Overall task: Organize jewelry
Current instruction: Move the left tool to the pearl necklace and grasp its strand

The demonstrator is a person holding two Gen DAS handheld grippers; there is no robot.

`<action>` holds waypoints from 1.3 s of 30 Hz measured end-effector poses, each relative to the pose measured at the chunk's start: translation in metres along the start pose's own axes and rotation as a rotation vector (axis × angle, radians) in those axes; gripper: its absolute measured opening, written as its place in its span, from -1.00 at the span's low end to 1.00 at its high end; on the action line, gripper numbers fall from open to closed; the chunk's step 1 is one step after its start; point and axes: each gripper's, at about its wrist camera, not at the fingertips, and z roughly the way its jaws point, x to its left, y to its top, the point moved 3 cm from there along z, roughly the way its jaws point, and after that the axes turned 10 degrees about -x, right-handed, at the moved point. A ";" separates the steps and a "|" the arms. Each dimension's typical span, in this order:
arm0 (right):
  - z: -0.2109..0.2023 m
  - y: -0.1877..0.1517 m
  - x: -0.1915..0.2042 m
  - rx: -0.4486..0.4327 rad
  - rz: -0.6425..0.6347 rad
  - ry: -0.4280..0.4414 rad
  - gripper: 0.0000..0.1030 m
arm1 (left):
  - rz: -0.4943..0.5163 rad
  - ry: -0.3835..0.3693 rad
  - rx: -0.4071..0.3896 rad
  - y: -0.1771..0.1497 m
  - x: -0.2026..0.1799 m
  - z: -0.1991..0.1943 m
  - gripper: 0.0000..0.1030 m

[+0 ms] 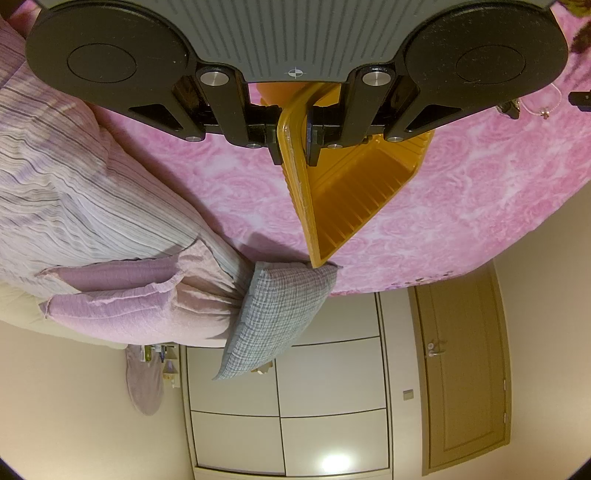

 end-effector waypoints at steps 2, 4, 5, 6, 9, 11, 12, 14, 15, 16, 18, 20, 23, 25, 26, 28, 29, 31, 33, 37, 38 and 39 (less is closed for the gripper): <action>0.000 0.000 0.000 0.000 0.001 0.000 -0.79 | -0.002 0.010 0.004 0.002 0.002 0.006 -0.58; 0.000 0.000 0.000 0.000 -0.001 0.000 -0.79 | -0.001 0.008 -0.004 0.005 0.002 0.013 -0.58; 0.000 0.000 0.000 0.000 0.000 0.000 -0.79 | 0.002 0.009 -0.008 0.007 0.002 0.017 -0.58; 0.000 0.000 -0.001 0.000 0.002 0.000 -0.79 | 0.006 0.008 -0.014 0.009 0.001 0.020 -0.58; 0.000 0.000 -0.001 0.000 0.002 0.000 -0.79 | 0.033 0.012 -0.019 0.012 -0.003 0.031 -0.58; 0.000 0.000 -0.001 0.001 0.002 -0.001 -0.79 | 0.053 0.008 -0.026 0.014 -0.007 0.036 -0.58; 0.000 0.000 -0.001 0.000 0.003 -0.001 -0.79 | 0.066 0.006 -0.027 0.014 -0.009 0.039 -0.58; 0.000 0.000 -0.002 0.001 0.004 -0.002 -0.79 | 0.107 0.009 -0.030 0.013 -0.014 0.043 -0.58; 0.000 0.000 -0.002 0.001 0.005 -0.002 -0.79 | 0.124 0.011 -0.029 0.012 -0.016 0.045 -0.58; 0.001 0.000 -0.003 0.002 0.005 -0.003 -0.79 | 0.141 0.012 -0.030 0.011 -0.017 0.047 -0.58; 0.001 0.000 -0.003 0.002 0.004 -0.003 -0.79 | 0.160 0.004 -0.026 0.010 -0.020 0.050 -0.58; 0.001 0.000 -0.003 0.001 0.005 -0.003 -0.79 | 0.176 0.001 -0.015 0.007 -0.021 0.053 -0.58; 0.001 0.000 -0.003 0.001 0.004 -0.003 -0.79 | 0.195 0.000 -0.005 0.002 -0.022 0.055 -0.60; 0.001 0.000 -0.003 0.002 0.003 -0.003 -0.79 | 0.197 0.000 -0.004 0.001 -0.021 0.052 -0.67; 0.001 0.000 -0.003 0.001 0.004 -0.003 -0.79 | 0.199 0.000 -0.003 0.000 -0.021 0.051 -0.75; 0.002 0.000 -0.004 0.001 0.004 -0.004 -0.79 | 0.204 0.000 -0.001 -0.001 -0.021 0.048 -0.80; 0.001 0.000 -0.003 0.001 0.003 -0.003 -0.79 | 0.204 -0.003 0.000 -0.001 -0.020 0.048 -0.86; 0.001 0.000 -0.004 0.000 0.001 -0.003 -0.79 | 0.205 -0.002 0.000 -0.002 -0.019 0.046 -0.89; 0.002 0.000 -0.005 0.000 -0.001 -0.004 -0.79 | 0.198 -0.002 -0.001 -0.002 -0.017 0.046 -0.89; 0.002 0.000 -0.005 -0.001 0.000 -0.005 -0.79 | 0.195 -0.001 -0.002 -0.002 -0.016 0.046 -0.89; 0.002 0.000 -0.006 -0.001 0.001 -0.005 -0.79 | 0.194 0.001 -0.006 -0.002 -0.016 0.046 -0.90; 0.002 0.000 -0.004 -0.001 -0.001 -0.004 -0.79 | 0.192 0.003 -0.013 -0.001 -0.015 0.044 -0.90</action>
